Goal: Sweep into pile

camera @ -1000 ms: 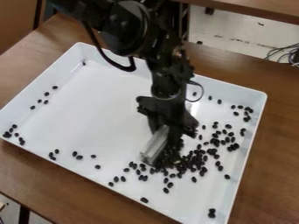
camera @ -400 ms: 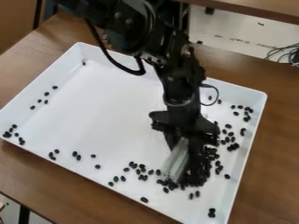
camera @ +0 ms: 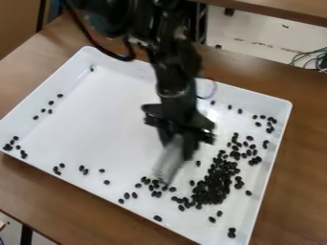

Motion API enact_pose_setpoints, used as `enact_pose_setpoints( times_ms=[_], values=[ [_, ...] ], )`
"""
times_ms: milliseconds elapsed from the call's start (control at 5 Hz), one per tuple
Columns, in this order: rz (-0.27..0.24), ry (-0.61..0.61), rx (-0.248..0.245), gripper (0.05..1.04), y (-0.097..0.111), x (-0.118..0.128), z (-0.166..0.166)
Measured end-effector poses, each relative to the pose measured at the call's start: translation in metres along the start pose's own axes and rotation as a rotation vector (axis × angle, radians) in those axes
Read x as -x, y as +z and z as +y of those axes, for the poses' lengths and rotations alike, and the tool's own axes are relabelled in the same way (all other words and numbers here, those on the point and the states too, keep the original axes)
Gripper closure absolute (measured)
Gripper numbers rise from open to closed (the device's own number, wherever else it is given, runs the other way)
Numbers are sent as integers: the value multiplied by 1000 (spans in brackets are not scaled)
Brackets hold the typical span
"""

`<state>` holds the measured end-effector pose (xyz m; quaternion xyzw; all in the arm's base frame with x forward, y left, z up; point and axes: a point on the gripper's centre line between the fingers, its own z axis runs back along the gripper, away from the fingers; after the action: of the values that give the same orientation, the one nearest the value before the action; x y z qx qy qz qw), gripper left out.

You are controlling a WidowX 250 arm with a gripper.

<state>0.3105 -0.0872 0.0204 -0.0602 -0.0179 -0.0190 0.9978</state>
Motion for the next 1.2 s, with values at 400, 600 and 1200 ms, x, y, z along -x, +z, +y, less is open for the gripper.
enact_pose_setpoints(
  times_ms=[400, 600, 1200],
  values=[
    [-42, 8, -102, 722, 20, -12, 70],
    [-42, 114, -95, 722, 12, -12, 99],
    [-18, 185, -113, 722, -10, 27, 97]
  ],
)
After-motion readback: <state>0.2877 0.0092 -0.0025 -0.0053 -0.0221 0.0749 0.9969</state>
